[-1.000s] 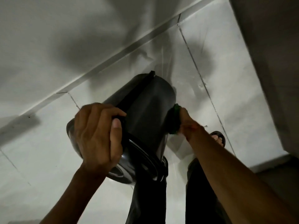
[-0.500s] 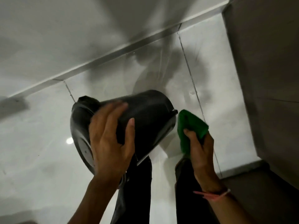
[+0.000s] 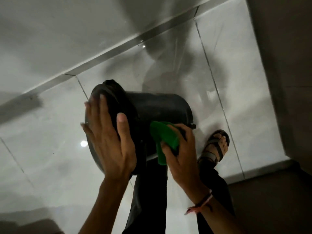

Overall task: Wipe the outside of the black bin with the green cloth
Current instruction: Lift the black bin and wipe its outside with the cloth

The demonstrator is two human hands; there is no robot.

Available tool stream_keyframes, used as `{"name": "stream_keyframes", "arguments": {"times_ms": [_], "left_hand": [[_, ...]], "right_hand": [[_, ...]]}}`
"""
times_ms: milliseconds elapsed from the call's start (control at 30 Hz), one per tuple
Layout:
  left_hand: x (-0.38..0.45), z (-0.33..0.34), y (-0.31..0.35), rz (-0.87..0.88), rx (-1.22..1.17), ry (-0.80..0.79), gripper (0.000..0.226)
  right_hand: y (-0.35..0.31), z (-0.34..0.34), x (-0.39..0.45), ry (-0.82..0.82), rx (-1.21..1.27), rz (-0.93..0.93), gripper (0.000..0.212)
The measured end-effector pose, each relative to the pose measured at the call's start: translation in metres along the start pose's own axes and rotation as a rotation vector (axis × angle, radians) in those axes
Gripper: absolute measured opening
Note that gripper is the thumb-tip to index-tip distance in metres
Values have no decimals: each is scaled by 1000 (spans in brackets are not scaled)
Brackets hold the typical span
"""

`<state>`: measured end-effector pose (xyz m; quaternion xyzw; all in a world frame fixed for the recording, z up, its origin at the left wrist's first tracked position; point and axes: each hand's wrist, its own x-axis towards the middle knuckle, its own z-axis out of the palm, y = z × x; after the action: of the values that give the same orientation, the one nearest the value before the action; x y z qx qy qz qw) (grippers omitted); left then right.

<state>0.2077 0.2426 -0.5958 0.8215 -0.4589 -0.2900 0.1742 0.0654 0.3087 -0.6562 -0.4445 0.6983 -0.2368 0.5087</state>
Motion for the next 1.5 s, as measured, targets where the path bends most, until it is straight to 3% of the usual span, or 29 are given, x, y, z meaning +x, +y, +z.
{"name": "stream_keyframes", "arguments": {"times_ms": [200,267,367,433,500,567,700,767,900,1067,1167,1300,1400,1500], "left_hand": [[-17,-9,-19,10,155,-168,85],[-17,-13,-22,54,264,-215,83],[-11,-21,-28,140,408,-241,80],[-8,-26,-34,185,478,-254,82],[-10,-30,-39,193,478,-269,83],[-12,-31,-43,184,426,-274,84],[-14,-25,-44,241,296,-274,79],[-13,-21,-44,284,261,-232,69],[-9,-24,-54,345,226,-201,64],[0,-31,-76,276,214,-219,74],[-3,-15,-80,197,103,-314,80],[-17,1,-87,92,7,-371,88],[-32,7,-83,112,-13,-334,80],[-42,17,-71,148,-9,-312,68]], "right_hand": [[27,-9,89,106,-131,426,40],[1,8,100,71,-186,295,43],[-43,39,56,-2,-199,-94,49],[-41,44,16,-12,-148,-188,50],[-17,33,-2,0,-152,-115,49],[8,19,13,53,-165,71,49],[37,2,106,121,-253,365,48],[14,13,142,7,-348,331,51],[-42,46,114,-163,-236,-7,50],[-12,28,3,-49,-176,-171,46],[21,13,-5,30,-279,-55,48],[44,-2,64,156,-373,213,42],[41,-7,114,78,-436,308,42],[29,0,117,-73,-436,256,44]]}}
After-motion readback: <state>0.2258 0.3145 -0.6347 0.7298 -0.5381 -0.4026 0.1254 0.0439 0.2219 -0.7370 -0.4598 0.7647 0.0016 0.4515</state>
